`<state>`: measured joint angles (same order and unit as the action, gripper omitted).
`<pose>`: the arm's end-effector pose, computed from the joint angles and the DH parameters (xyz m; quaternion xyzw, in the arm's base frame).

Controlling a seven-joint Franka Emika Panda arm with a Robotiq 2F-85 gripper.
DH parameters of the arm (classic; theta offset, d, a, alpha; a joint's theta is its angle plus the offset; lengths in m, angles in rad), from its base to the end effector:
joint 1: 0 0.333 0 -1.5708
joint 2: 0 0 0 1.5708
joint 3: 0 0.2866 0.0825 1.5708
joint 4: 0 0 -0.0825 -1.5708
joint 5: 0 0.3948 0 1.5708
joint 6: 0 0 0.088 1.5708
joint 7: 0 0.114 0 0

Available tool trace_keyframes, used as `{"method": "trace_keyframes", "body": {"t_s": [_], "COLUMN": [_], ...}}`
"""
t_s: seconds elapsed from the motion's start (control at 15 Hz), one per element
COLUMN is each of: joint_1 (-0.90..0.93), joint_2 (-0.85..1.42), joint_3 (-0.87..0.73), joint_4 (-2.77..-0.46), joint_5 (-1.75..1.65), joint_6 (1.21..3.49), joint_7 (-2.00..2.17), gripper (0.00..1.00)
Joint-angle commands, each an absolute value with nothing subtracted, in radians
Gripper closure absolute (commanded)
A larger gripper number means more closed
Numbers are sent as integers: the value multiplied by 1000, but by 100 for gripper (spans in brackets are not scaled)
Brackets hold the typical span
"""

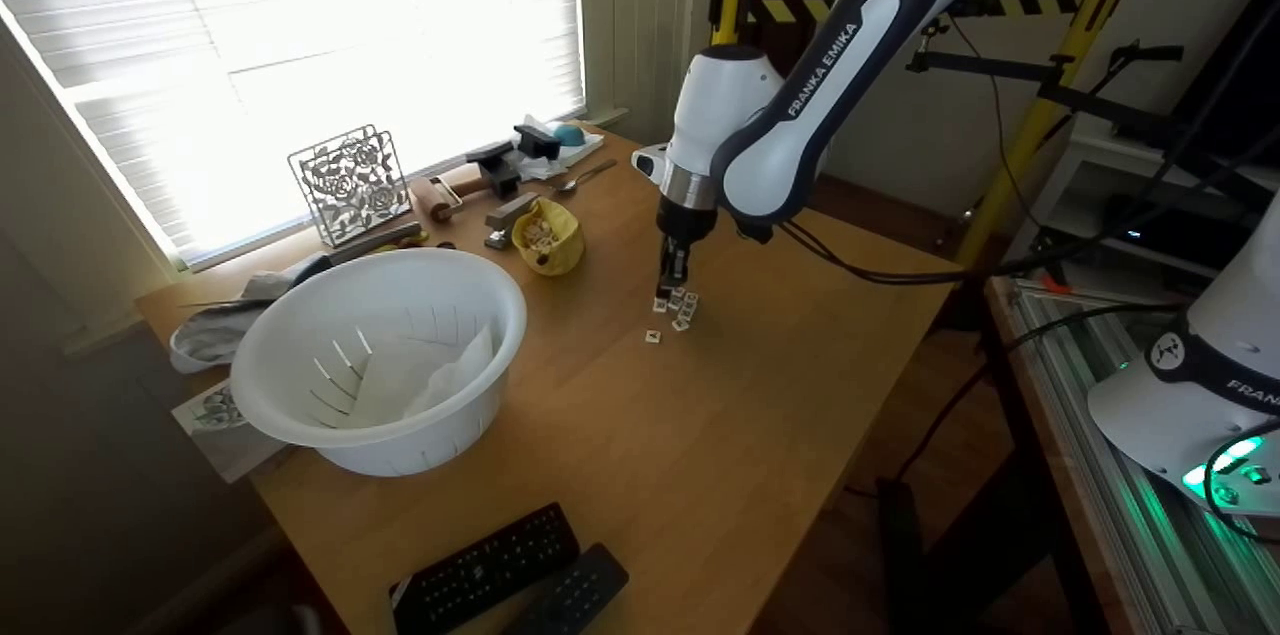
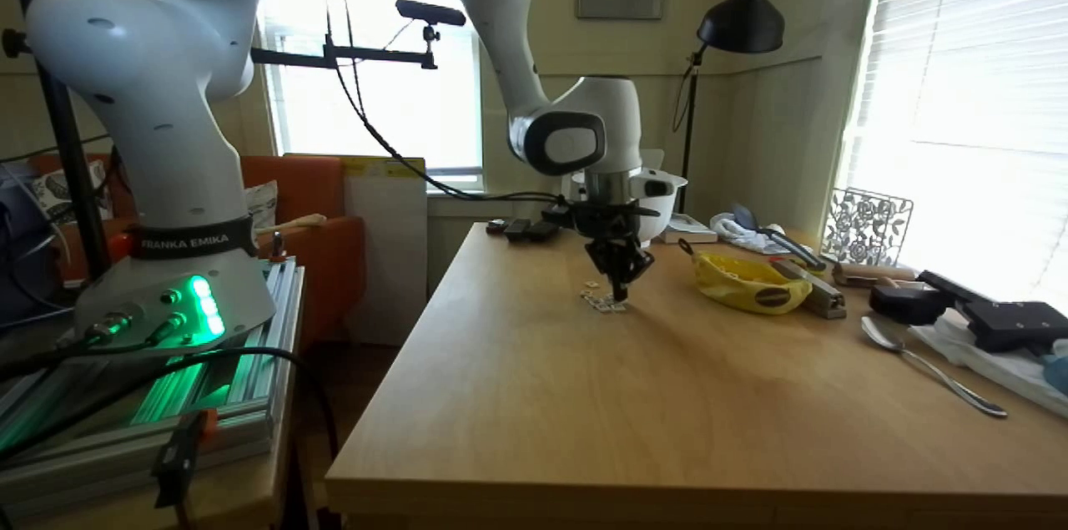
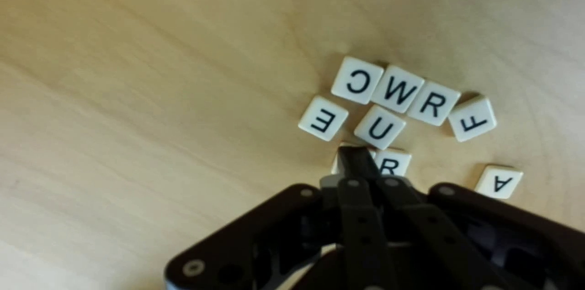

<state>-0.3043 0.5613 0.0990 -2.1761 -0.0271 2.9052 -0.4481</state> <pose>0.5492 -0.1091 0.1051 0.9884 0.1237 0.0877 0.0072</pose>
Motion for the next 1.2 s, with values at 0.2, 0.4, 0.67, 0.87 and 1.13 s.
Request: {"method": "trace_keyframes", "body": {"t_s": [0.2, 0.4, 0.67, 0.87, 1.13], "joint_1": [-280, -295, -326, -334, -346], "joint_2": [583, 585, 580, 575, 565], "joint_3": [77, 92, 123, 124, 130], "joint_4": [-2147, -2150, -2164, -2170, -2180], "joint_5": [-171, -212, -215, -209, -196], "joint_6": [2867, 2862, 2852, 2843, 2825], "joint_7": [-560, -652, -823, -936, -1073], "gripper": [100, 100, 100, 100, 100]}}
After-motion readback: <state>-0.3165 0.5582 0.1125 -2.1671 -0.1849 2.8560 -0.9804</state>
